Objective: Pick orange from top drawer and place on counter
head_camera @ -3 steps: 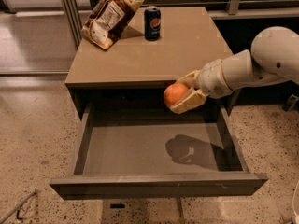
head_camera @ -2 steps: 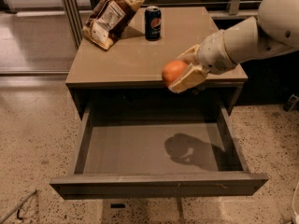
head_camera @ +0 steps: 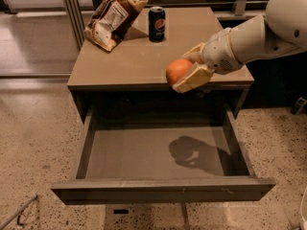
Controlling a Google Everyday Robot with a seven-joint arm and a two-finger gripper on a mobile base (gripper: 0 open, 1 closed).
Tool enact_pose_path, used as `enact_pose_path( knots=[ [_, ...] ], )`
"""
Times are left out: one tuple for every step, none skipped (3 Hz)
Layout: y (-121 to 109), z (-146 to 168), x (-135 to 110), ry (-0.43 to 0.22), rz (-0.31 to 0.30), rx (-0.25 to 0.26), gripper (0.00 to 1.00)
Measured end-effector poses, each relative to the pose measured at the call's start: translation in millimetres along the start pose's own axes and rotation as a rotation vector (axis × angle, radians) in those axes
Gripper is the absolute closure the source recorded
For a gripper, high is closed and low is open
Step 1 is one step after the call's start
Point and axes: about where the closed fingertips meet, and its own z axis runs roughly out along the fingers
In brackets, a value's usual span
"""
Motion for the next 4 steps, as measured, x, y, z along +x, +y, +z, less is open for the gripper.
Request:
enact_pose_path(
  knots=[
    [-25.9,4.0,4.4,-0.016,-0.031,0.046,1.0],
    [-63.8,11.4,8.4,-0.03,-0.065,0.084,1.0],
    [-104.3,20.6,13.4,-0.042,-0.075,0.108,1.0],
    [-136.9,29.0,19.8,-0.062,-0.06,0.128,1.0]
  ],
)
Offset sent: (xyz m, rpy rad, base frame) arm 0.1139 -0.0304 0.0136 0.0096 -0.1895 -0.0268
